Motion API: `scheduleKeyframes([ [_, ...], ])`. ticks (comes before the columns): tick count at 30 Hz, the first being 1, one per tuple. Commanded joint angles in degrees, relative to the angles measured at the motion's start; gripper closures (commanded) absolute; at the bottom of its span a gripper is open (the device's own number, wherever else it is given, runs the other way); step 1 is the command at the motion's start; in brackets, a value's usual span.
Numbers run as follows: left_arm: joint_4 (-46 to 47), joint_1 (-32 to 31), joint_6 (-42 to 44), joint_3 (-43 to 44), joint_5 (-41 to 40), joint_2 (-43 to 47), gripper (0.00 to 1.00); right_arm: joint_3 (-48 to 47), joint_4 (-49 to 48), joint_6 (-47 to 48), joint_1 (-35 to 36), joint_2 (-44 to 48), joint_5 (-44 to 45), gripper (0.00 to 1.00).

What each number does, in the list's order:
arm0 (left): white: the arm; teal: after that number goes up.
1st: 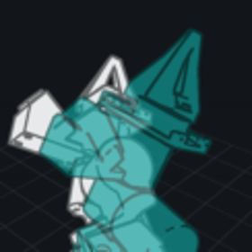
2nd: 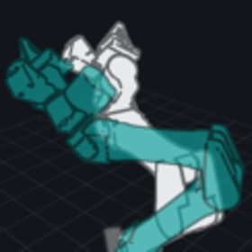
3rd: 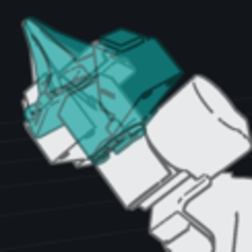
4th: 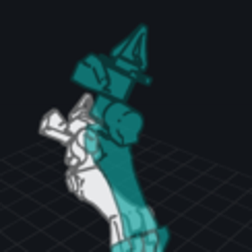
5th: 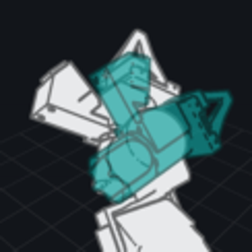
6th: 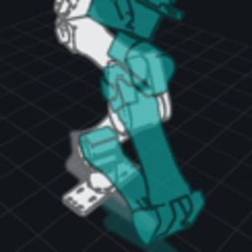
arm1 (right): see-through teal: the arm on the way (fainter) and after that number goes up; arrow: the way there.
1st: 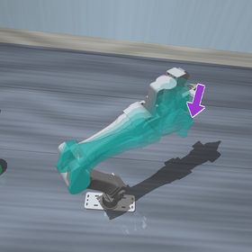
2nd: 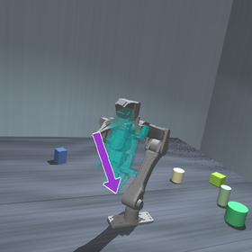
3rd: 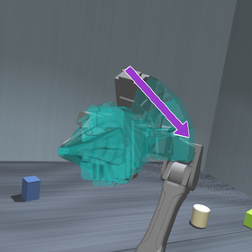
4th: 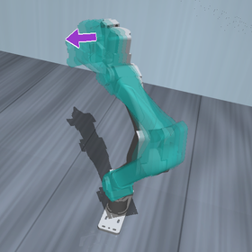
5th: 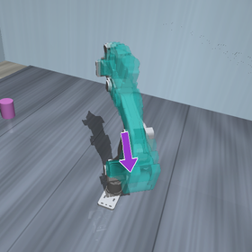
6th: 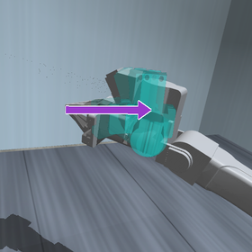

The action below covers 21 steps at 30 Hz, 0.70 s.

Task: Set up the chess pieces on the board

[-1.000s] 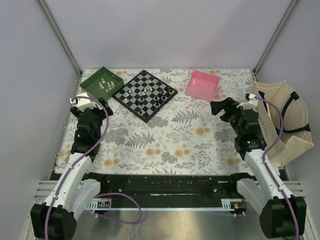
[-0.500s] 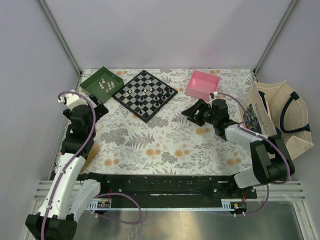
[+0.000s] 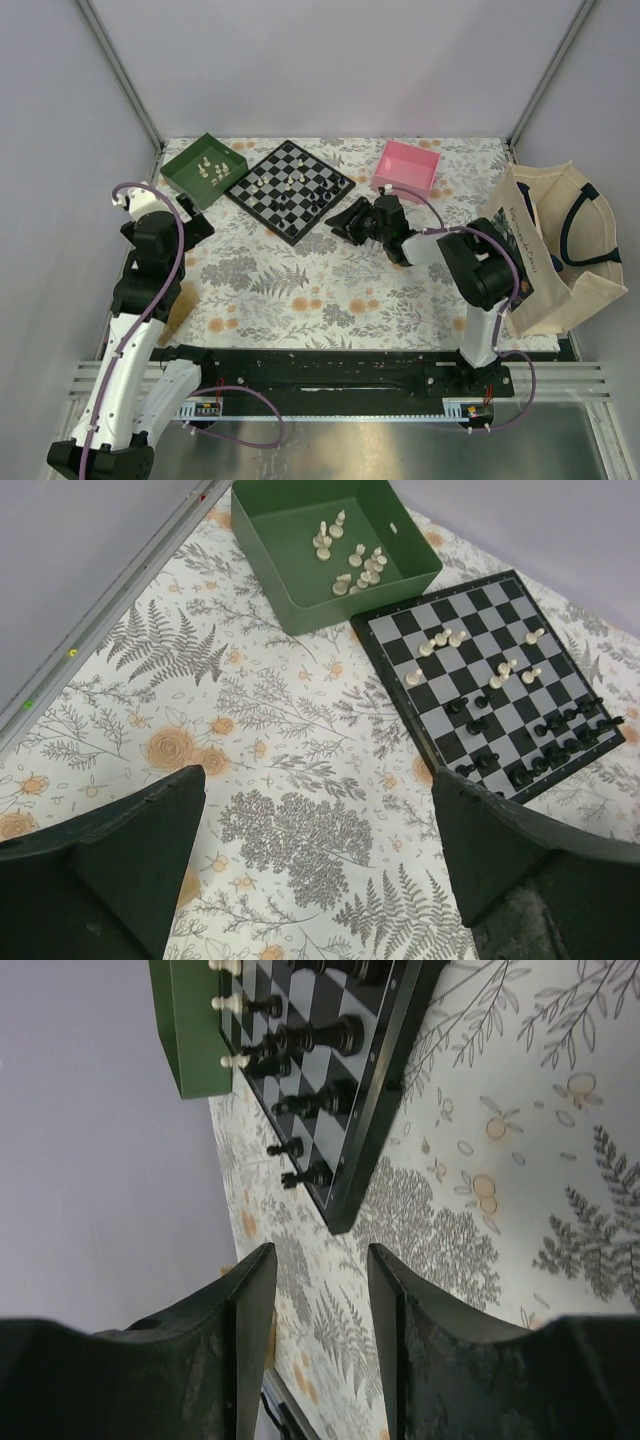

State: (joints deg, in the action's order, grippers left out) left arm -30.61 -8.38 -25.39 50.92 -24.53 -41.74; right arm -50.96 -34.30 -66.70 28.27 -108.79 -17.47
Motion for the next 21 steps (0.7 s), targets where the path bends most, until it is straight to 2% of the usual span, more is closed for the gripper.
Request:
scheduleKeyframes([
  [1,-1.9,0.2,2.1,2.5,-0.1,-0.6,0.01,-4.5,-4.2,-3.2,0.5,-4.9,6.5,0.5],
  [6,-2.7,0.2,2.8,2.7,-0.2,-0.7,0.01,-7.7,-3.5,-4.0,0.9,-8.9,9.0,0.51],
  [7,-2.7,0.2,2.8,2.7,-0.1,-0.6,0.01,-8.4,-3.5,-3.9,1.0,-9.5,9.5,0.55],
  [21,-2.8,0.2,2.7,2.4,-0.1,0.0,0.01,-16.8,1.7,-4.1,2.0,-15.2,15.4,0.55],
])
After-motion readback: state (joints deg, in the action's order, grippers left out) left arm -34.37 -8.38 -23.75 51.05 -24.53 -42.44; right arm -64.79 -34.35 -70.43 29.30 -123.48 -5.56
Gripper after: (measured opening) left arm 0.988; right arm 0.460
